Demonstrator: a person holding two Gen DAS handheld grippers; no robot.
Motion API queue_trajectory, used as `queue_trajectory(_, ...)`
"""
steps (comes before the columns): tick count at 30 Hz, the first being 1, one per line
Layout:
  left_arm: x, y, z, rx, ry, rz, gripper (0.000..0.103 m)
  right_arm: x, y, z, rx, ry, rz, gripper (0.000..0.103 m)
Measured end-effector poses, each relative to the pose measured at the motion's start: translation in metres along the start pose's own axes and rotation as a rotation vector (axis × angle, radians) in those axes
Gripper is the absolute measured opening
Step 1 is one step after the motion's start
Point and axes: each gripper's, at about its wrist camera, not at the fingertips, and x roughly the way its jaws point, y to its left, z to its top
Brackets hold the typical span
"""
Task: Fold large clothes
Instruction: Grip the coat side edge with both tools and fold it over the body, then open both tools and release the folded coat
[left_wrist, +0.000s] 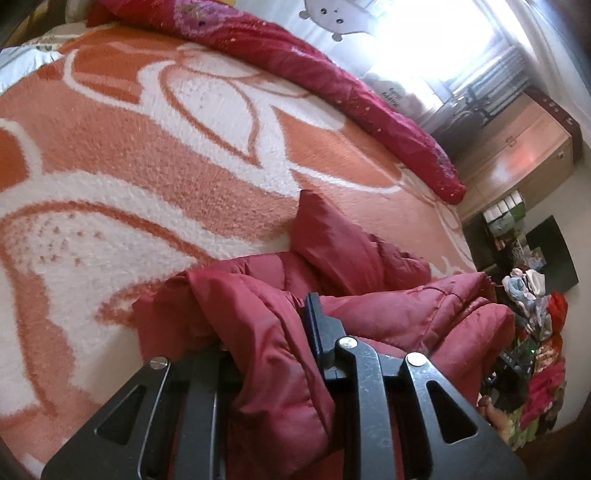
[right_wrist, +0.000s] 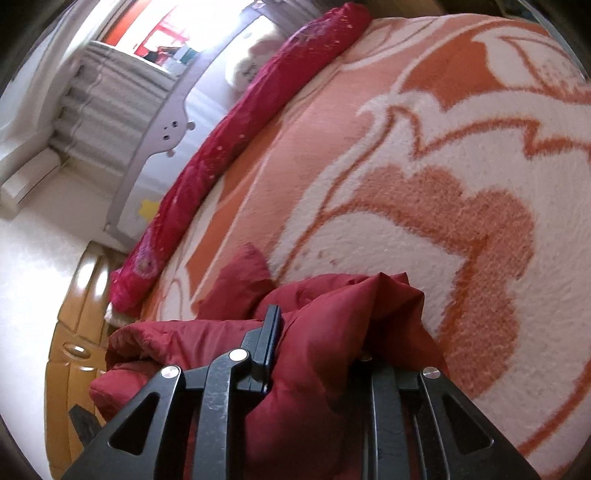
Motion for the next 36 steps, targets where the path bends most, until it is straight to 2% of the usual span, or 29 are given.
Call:
queue_trajectory(3,0.007,0.003,0.004,-0.013,0.007,-0.013,0.020,0.008,0.001,0.002,-0.010,-0.006,-0.031,0.020)
queue_trajectory(7,-0.004,0.006,0.003,-0.022,-0.011,-0.045,0.021,0.016,0.001,0.003,-0.013,-0.001,-0.046,0.020)
queue_trajectory(13,-0.048,-0.009,-0.014,0.052,-0.088,-0.035,0.032,0.021,0.004,0.002,-0.038,-0.005,-0.062,0.020)
queue_trajectory(18,-0.092,-0.014,-0.030,0.066,-0.159,-0.061,0.032,0.024,0.003,0.003,-0.034,-0.005,-0.069,0.020)
queue_trajectory(21,-0.106,-0.032,-0.046,0.136,-0.155,-0.106,0.032,0.026,0.005,0.004,-0.039,-0.004,-0.076,0.021)
queue_trajectory(25,-0.087,-0.072,-0.070,0.255,-0.057,-0.132,0.032,0.029,0.014,0.005,-0.069,-0.004,-0.101,0.026)
queue_trajectory(29,-0.045,-0.105,-0.092,0.341,0.062,-0.096,0.032,0.030,0.024,0.009,-0.091,0.013,-0.113,0.032)
queue_trajectory(30,-0.036,-0.109,-0.096,0.357,0.077,-0.070,0.032,0.029,0.024,0.010,-0.089,0.021,-0.109,0.035)
queue_trajectory(31,-0.024,-0.112,-0.099,0.374,0.079,-0.011,0.032,0.028,0.025,0.012,-0.083,0.033,-0.100,0.037)
queue_trajectory(33,-0.009,-0.109,-0.100,0.381,0.088,0.036,0.032,0.019,0.026,0.018,-0.061,0.053,-0.069,0.041)
queue_trajectory(36,0.004,-0.098,-0.092,0.340,0.094,0.038,0.032,-0.011,0.030,0.023,-0.034,0.025,0.017,0.055)
